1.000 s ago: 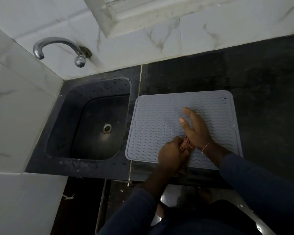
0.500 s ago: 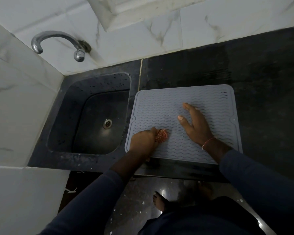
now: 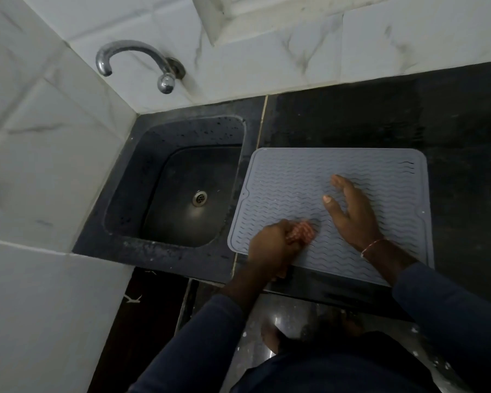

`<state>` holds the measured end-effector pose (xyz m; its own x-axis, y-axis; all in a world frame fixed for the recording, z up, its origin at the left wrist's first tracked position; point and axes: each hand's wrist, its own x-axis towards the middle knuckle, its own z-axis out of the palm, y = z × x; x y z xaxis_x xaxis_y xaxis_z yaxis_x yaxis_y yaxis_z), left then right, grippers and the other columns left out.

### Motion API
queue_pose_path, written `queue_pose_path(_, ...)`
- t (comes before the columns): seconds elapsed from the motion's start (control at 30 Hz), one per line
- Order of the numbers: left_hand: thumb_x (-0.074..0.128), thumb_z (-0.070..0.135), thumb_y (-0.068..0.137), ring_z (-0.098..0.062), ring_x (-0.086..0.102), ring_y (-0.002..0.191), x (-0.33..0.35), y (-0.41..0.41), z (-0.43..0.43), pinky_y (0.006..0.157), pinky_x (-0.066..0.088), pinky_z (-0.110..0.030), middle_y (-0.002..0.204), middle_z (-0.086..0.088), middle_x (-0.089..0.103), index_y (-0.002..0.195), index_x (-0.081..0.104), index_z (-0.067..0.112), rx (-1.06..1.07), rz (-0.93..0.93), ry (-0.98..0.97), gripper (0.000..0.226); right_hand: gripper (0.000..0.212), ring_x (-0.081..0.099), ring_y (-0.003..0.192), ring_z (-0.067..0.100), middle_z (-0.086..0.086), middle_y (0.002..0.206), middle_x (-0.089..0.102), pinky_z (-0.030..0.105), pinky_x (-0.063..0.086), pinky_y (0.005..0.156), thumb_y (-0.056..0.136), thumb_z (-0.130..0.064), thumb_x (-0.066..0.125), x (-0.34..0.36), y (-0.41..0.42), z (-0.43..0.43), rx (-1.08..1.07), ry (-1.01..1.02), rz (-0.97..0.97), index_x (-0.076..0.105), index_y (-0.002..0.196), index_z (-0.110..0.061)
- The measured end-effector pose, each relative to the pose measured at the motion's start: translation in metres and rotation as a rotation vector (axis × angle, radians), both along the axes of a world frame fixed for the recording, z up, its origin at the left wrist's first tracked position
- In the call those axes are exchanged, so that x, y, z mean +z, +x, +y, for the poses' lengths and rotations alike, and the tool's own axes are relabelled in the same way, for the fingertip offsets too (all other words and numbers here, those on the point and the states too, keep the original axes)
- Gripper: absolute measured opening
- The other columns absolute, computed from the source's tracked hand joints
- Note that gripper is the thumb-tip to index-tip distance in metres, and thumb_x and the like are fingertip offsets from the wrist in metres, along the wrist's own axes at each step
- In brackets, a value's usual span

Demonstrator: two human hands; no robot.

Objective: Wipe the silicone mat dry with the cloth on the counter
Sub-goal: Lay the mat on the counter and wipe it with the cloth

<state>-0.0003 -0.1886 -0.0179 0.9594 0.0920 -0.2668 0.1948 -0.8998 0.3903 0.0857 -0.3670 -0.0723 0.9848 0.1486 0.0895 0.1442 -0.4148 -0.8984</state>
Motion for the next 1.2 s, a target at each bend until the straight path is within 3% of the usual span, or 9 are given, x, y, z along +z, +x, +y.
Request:
queue_pose_path(0.23,0.056,0.060,0.084,-0.027,0.067,0.082,0.001,-0.004,0.084,0.071,0.054,-0.037,0.092,-0.006,0.069,0.105,0.058,0.018,0.288,0.008,0.152,0.047,0.076,0.045,0.131,0.018,0.002,0.144,0.049,0.051,0.039,0.107,0.085,-0.072,0.039,-0.005,0.001,0.001,0.021,-0.044,-0.015,0.039,0.144,-0.024)
queue_pose_path(0.37,0.056,0.061,0.086,-0.026,0.067,0.078,0.005,-0.010,0.088,0.066,0.052,-0.035,0.086,-0.002,0.069,0.100,0.060,0.018,0.453,-0.129,0.146,0.045,0.075,0.046,0.130,0.018,0.001,0.142,0.052,0.050,0.040,0.107,0.085,-0.073,0.039,-0.002,0.001,0.003,-0.012,-0.038,0.011,0.041,0.142,-0.024)
queue_pose_path(0.5,0.057,0.047,0.092,-0.018,0.063,0.075,0.004,-0.001,-0.004,0.067,0.053,-0.037,0.083,0.003,0.064,0.097,0.058,0.020,0.167,-0.132,-0.125,0.028,0.067,0.050,0.126,0.019,0.000,0.136,0.056,0.049,0.042,0.105,0.088,-0.071,0.034,0.002,0.008,0.013,-0.083,-0.076,0.069,0.045,0.138,-0.027)
queue_pose_path(0.6,0.055,0.049,0.092,-0.022,0.061,0.089,-0.002,0.003,-0.050,0.075,0.049,-0.036,0.102,-0.006,0.065,0.116,0.056,0.019,-0.178,-0.096,0.032,0.039,0.065,0.053,0.115,0.021,0.002,0.120,0.063,0.046,0.037,0.104,0.089,-0.069,0.025,0.013,0.025,0.021,-0.137,-0.232,0.033,0.058,0.123,-0.024)
queue_pose_path(0.67,0.053,0.052,0.092,-0.026,0.062,0.094,-0.006,0.008,-0.035,0.076,0.048,-0.035,0.108,-0.008,0.065,0.123,0.053,0.019,-0.208,-0.098,0.120,0.045,0.062,0.051,0.114,0.023,0.003,0.115,0.065,0.045,0.032,0.103,0.091,-0.062,0.023,0.016,0.034,0.025,-0.135,-0.370,-0.043,0.062,0.116,-0.021)
queue_pose_path(0.8,0.041,0.057,0.093,-0.025,0.064,0.087,-0.005,0.010,0.045,0.071,0.047,-0.032,0.099,-0.004,0.067,0.115,0.055,0.022,0.036,-0.071,0.147,0.044,0.051,0.046,0.123,0.027,0.008,0.119,0.063,0.051,0.023,0.112,0.095,-0.053,0.031,0.004,0.040,0.024,-0.080,-0.518,-0.170,0.060,0.115,-0.016)
queue_pose_path(0.97,0.044,0.059,0.093,-0.034,0.064,0.092,-0.005,0.026,0.122,0.070,0.042,-0.036,0.101,-0.012,0.067,0.111,0.051,0.016,0.257,0.005,0.323,0.047,0.055,0.030,0.142,0.030,0.014,0.147,0.043,0.053,0.014,0.119,0.096,-0.052,0.034,0.000,0.041,0.028,-0.043,-0.608,-0.136,0.050,0.133,-0.015)
queue_pose_path(1.1,0.043,0.057,0.094,-0.033,0.065,0.088,0.001,0.046,0.093,0.070,0.048,-0.036,0.096,-0.012,0.067,0.107,0.051,0.014,0.326,-0.108,0.161,0.046,0.065,0.022,0.147,0.026,0.013,0.155,0.032,0.048,0.009,0.121,0.095,-0.057,0.026,0.006,0.041,0.030,-0.057,-0.576,-0.071,0.042,0.142,-0.015)
queue_pose_path(1.2,0.041,0.051,0.098,-0.021,0.063,0.078,0.002,0.060,0.018,0.068,0.052,-0.036,0.089,-0.003,0.066,0.106,0.051,0.018,0.146,-0.114,-0.091,0.035,0.069,0.028,0.145,0.022,0.011,0.153,0.038,0.046,0.012,0.121,0.093,-0.059,0.024,0.010,0.041,0.030,-0.104,-0.433,-0.026,0.041,0.143,-0.014)
